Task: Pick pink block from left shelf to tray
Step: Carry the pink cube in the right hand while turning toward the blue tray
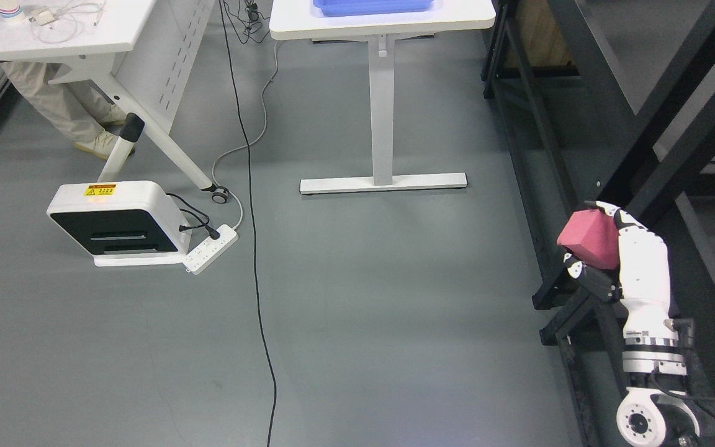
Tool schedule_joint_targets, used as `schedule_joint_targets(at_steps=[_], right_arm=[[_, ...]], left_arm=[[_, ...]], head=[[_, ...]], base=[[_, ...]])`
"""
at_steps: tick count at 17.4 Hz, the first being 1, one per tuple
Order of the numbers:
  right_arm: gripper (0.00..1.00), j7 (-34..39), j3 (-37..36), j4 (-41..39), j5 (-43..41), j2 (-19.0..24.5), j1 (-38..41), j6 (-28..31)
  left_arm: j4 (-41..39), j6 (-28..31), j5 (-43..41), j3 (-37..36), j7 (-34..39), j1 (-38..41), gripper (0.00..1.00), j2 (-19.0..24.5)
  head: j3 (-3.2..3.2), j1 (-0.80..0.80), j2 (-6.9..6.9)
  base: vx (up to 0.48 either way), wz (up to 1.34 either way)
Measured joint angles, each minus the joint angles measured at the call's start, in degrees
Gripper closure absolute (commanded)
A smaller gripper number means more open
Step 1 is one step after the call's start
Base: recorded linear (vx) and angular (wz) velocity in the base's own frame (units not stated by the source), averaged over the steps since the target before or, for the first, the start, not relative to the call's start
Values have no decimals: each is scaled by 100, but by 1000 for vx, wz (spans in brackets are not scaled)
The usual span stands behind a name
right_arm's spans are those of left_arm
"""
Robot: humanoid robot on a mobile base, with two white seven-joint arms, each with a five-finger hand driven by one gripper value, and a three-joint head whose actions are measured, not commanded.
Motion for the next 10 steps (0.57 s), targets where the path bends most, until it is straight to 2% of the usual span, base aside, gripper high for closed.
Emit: schedule_joint_targets(at_steps=[6, 10], right_arm=[[97, 52, 103, -72, -1, 28, 8, 0], [97, 60, 150, -107, -1, 34, 7, -4]], left_arm=[[0, 0, 0, 0, 0, 2, 0, 0], [0, 0, 0, 0, 0, 4, 0, 0]], head=[[0, 0, 0], [0, 0, 0]], base=[[82, 317], [212, 560]])
